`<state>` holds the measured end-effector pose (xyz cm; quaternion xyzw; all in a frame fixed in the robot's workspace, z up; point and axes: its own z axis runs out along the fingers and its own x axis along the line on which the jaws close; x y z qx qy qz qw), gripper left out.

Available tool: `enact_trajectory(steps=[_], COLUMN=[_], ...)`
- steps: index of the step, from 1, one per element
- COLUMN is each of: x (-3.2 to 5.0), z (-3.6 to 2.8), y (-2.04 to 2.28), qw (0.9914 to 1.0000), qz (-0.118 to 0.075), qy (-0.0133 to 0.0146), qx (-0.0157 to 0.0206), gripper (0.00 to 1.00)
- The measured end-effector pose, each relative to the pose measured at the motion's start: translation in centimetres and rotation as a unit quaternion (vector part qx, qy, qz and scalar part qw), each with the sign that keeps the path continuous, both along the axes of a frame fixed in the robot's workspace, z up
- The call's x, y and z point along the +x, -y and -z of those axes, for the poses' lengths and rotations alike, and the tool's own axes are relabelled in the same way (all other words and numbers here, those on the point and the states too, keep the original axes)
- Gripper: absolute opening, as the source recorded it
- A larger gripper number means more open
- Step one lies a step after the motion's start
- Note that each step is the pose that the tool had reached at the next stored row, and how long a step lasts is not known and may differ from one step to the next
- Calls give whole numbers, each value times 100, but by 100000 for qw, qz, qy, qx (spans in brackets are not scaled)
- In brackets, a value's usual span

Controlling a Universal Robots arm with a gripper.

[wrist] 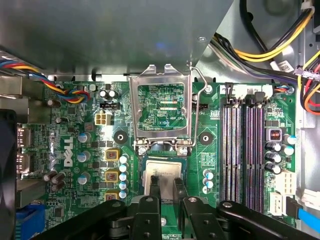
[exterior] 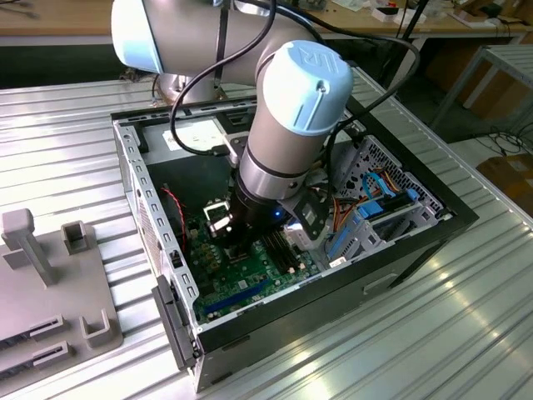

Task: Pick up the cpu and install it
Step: 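Place the cpu into insertion slot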

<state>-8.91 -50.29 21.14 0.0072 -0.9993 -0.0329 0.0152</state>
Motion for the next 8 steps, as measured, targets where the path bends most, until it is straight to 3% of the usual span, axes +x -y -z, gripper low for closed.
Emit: enact_trajectory(steps=[3,4,7,8], x=[0,1,0,0], z=[-13,-17,-18,-19], y=[-2,-2,-2,-2], qw=[100000,100000,100000,100000], qz=[-2,-5,-1,-1], qy=[2,2,3,-4], qx=[12,5,11,-8], gripper=[26,32,34,39])
